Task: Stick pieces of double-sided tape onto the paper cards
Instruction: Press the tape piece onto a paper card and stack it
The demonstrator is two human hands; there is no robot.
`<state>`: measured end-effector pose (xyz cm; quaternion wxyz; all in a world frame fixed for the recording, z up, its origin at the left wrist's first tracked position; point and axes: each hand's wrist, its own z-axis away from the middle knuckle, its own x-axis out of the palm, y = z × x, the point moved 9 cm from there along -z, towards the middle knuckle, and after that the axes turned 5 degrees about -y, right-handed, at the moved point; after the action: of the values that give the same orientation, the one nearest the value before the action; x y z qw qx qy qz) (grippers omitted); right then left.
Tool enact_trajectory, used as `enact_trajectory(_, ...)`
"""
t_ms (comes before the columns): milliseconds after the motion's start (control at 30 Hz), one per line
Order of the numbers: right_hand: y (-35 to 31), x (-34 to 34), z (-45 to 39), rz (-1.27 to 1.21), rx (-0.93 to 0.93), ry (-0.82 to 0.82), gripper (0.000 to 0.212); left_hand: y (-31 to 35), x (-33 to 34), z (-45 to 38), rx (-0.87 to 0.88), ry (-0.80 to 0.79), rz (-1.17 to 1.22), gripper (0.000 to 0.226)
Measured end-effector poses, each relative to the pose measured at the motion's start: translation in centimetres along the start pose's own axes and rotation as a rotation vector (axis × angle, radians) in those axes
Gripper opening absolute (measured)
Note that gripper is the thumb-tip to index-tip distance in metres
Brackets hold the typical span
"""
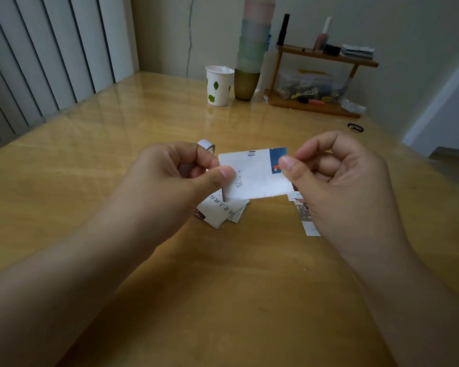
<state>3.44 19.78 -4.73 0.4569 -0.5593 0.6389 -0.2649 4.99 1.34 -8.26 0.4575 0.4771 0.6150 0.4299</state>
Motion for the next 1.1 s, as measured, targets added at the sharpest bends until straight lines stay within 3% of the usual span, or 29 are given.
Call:
enact_trajectory(233,0.7,0.2,-0.1,-0.042,0.048,-0.01,0.014,-0.1,-0.1,0.0,0.001,-0.008,0.022,0.018)
enact_trajectory(367,2.4,2.2,0.3,-0.191,0.235,-0.141,0.041,0.2,0.5,0.3,0.011,-0.047,0.038,0.021)
enact_trajectory(533,2.3,3.8,0.9,-0.136,0.222,-0.238,0.01,0.5,1.3,0.6,0.005,-0.11,0.066,0.024)
enact_trajectory(800,2.7,1.7,0.1,-0.174,0.277,-0.152,0.022,0.2,0.0,0.1,-0.015,-0.002,0.018,0.025)
enact_trajectory(933,3.4,1.2,0.1,-0.225,0.366,-0.123,0.032,1.2,-0.3,0.2,0.051,0.033,-0.14,0.016)
enact_trajectory(1033,4.1,0.9,0.1,-0.332,0.445,-0.109,0.036,3.0,-0.3,0.6,0.201,0.022,-0.414,0.04)
enact_trajectory(1100,4.4,1.5,0.3,-0.391,0.488,-0.154,0.04,4.0,0.4,1.1,0.292,-0.013,-0.535,0.038)
